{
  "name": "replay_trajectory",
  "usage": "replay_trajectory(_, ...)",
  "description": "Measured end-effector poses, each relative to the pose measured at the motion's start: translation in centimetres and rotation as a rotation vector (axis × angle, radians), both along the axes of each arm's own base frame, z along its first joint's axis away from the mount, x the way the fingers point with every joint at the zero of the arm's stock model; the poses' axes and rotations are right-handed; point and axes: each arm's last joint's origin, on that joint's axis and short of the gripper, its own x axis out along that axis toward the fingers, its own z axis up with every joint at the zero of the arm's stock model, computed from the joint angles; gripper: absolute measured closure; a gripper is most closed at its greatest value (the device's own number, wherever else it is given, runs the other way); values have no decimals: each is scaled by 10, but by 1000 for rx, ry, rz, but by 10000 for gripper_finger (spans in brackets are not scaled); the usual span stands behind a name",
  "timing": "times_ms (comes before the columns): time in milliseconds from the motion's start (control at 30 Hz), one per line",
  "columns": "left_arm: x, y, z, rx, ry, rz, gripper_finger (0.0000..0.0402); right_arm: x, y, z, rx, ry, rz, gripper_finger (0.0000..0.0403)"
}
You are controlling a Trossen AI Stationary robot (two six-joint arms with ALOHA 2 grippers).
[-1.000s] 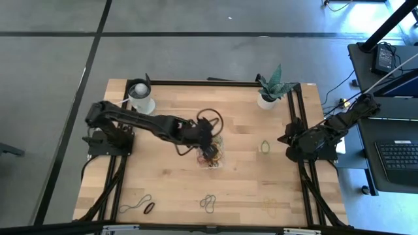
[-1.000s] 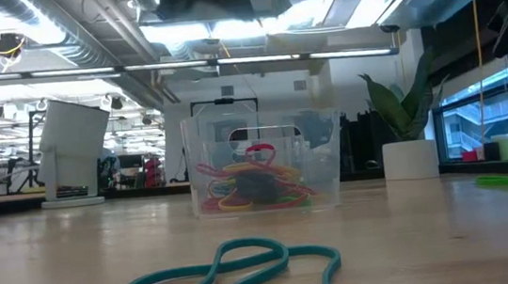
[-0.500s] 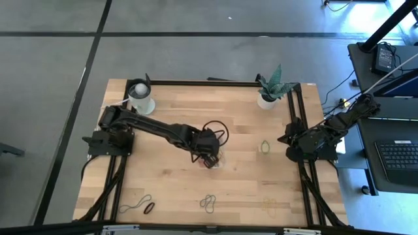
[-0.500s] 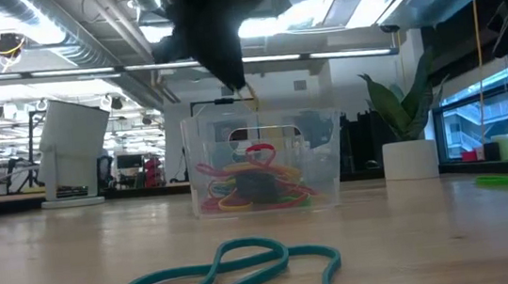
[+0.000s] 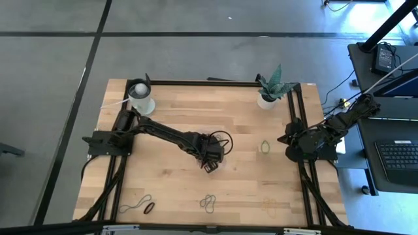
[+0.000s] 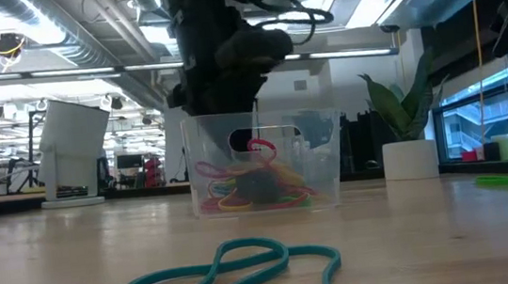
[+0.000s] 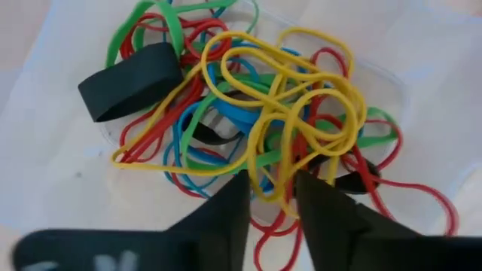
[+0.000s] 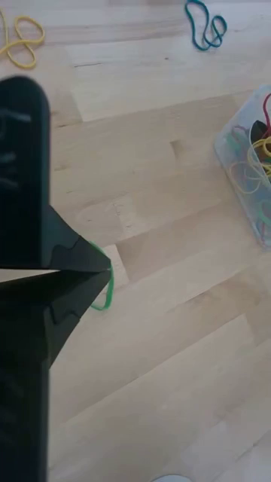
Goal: Pick and place rubber bands into bin
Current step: Put the yellow rubber band into the transparent bin
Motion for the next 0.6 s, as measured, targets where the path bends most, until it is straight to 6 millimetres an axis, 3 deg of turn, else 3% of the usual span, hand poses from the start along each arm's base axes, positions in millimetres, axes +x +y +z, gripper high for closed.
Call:
replay_trajectory(133,0,4,2,6,4,-18,260,0,0,0,0,0,0,397)
replay_trajectory(267,-3,10,16,-33,-16,-70,237,0,0,0,0,0,0,397)
replay_trajectory(600,-23,19,66,-13,-106,-149,253,1,1,1,6,-9,0,397)
